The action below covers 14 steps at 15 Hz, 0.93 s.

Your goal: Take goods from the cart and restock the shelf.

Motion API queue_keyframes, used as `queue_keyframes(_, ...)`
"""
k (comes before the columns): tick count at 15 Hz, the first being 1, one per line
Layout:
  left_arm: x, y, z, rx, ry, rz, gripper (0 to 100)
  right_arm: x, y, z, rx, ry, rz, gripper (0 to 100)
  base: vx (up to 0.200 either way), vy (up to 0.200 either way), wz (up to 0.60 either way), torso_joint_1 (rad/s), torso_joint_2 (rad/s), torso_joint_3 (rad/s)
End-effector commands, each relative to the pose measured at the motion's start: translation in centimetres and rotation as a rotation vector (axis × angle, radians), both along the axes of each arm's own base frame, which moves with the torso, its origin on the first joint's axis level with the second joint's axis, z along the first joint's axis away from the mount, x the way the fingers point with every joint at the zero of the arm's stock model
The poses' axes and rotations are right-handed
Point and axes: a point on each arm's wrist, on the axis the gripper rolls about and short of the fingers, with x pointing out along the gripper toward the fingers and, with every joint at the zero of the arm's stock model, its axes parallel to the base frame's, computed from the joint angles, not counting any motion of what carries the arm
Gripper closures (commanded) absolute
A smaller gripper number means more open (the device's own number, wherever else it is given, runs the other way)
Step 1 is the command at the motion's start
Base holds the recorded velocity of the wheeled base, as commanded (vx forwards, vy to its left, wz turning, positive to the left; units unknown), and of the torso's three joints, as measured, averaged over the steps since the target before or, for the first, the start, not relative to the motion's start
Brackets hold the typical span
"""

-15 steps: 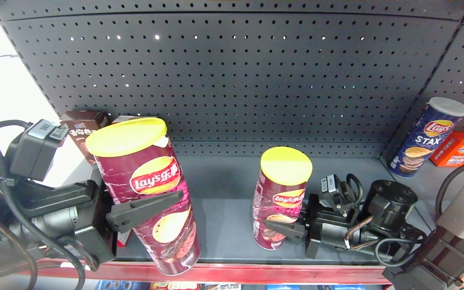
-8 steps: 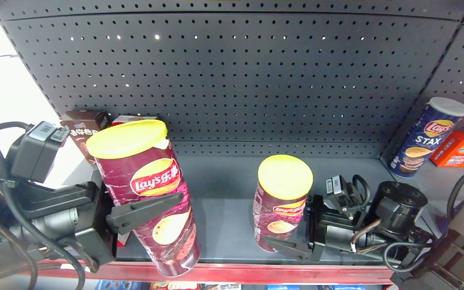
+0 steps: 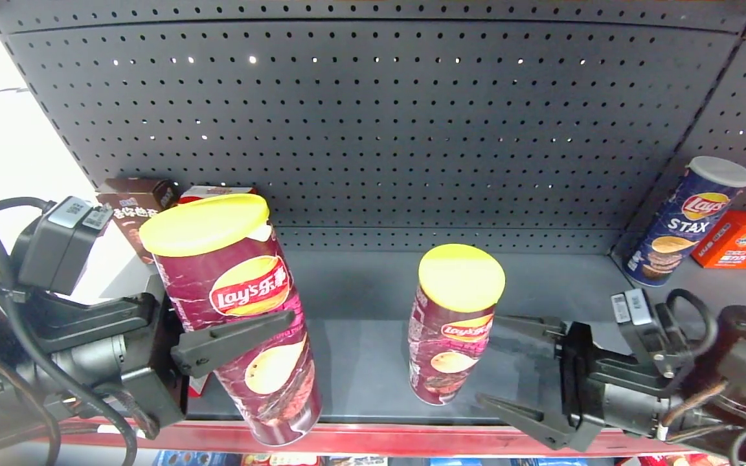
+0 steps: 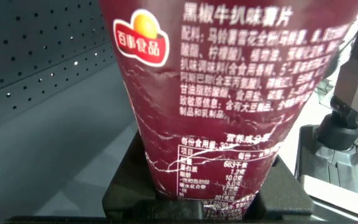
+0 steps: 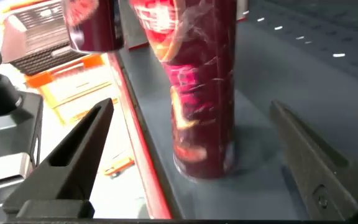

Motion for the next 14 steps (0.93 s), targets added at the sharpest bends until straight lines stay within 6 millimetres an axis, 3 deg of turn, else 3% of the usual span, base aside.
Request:
queue_keyframes(1, 0.0, 0.0, 0.0, -0.001, -0.001, 0.0, 100, -2.4, -2.7, 1.2, 0.019, -0.039, -0.066, 0, 0.0, 0.0, 0.0, 0.0, 0.0, 0.0)
queue_keyframes(5, 0.0, 0.0, 0.0, -0.001, -0.001, 0.0, 100, -6.4, -5.5, 1.7, 0.027, -0.064, -0.139, 0, 0.0, 0.0, 0.0, 0.0, 0.0, 0.0)
queue_keyframes(11, 0.1, -0.1, 0.5, -0.006, -0.023, -0.002, 100, -9.2, -9.0, 3.6, 0.05, -0.172, -0.371, 0, 0.0, 0.0, 0.0, 0.0, 0.0, 0.0)
queue_keyframes(14, 0.0, -0.2, 0.5, -0.006, -0.023, -0.011, 100, -13.3, -10.4, 4.8, 0.051, -0.182, -0.46, 0, 0.0, 0.0, 0.0, 0.0, 0.0, 0.0)
